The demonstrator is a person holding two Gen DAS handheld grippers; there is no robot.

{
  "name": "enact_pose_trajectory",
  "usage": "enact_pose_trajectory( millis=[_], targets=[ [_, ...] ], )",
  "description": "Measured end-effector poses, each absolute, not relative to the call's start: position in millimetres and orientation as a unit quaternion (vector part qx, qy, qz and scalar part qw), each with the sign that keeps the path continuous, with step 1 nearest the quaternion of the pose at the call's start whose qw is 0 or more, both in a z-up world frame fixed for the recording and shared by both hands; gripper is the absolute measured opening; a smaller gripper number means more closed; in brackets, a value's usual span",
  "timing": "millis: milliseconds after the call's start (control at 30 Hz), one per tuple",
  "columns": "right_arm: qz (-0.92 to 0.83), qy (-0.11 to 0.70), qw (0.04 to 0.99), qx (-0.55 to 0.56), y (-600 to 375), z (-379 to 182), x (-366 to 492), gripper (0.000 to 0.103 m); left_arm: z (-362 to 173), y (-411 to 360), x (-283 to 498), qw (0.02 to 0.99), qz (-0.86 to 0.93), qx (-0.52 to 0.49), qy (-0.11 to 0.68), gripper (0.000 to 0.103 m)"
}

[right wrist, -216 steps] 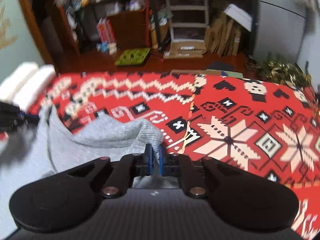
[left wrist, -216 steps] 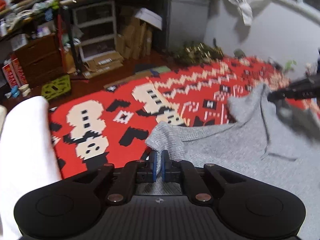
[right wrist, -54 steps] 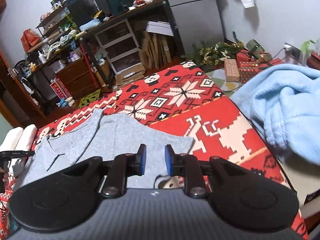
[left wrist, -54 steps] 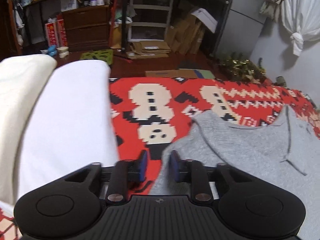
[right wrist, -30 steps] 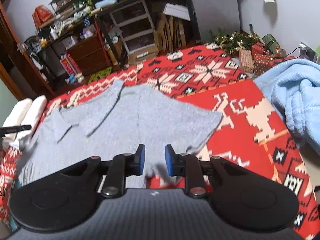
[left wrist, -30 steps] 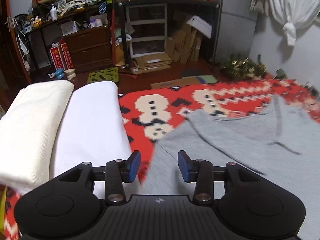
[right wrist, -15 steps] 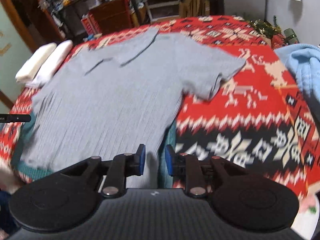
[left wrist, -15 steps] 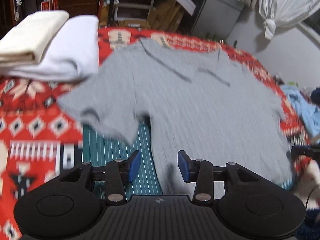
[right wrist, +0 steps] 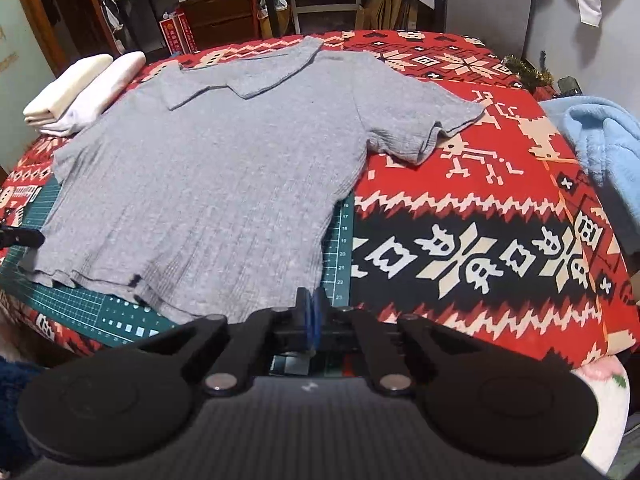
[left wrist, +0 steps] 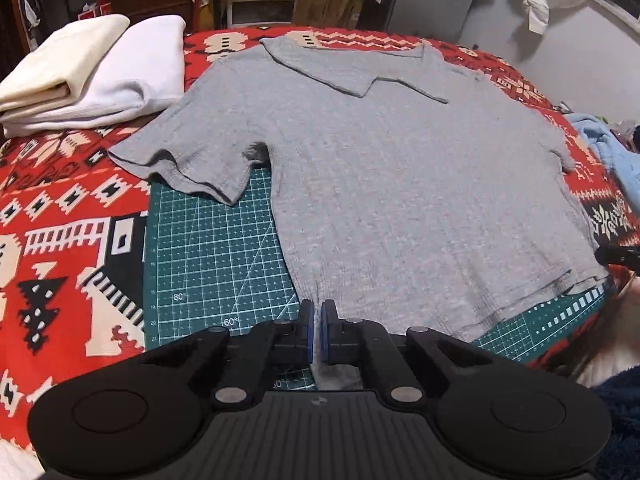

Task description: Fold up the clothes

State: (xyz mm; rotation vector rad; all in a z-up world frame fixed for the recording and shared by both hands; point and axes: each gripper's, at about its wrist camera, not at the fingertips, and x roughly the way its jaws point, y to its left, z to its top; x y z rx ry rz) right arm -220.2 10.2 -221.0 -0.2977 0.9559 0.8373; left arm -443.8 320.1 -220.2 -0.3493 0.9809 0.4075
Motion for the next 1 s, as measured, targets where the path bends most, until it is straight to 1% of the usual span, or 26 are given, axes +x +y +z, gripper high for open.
enact_pose_trajectory(
  millis=[100,267,467,667,800,967,1000],
  targets=[
    [0.370,0.453,0.800,-0.131,2.0,-218.5,-215.8,0.000,-215.4,319.6,-447.3,0.848,0.197,-0.153,0.467,0.002],
    [0.356,0.476,0.798,-0.101,-12.5,-219.6,-206.7,0.000,-213.8,327.8,-460.0,0.839,0.215,-0.163,0.473,0.002],
    [0.353,0.458,0.807,-0.121,-12.1,-208.9,-206.6,0.000,-209.8,329.0,-463.4,0.838,0.211,-0.165,0.475,0.003],
    [0.340,0.470,0.804,-0.128,-12.0,-217.6,-199.6,0.000,-216.7,328.6,-461.3,0.833,0.197,-0.160,0.492,0.003],
    [0.341,0.479,0.799,-0.124,-11.2,-221.9,-198.1,0.000,-219.3,336.4,-464.7,0.830,0.199,-0.191,0.485,0.003],
    [0.351,0.478,0.793,-0.140,-6.1,-216.6,-198.9,0.002,-217.5,330.0,-457.4,0.832,0.196,-0.164,0.493,0.008],
    [0.352,0.478,0.793,-0.139,-7.1,-214.0,-199.4,0.005,-216.6,329.5,-458.5,0.832,0.195,-0.164,0.492,0.012]
  ],
)
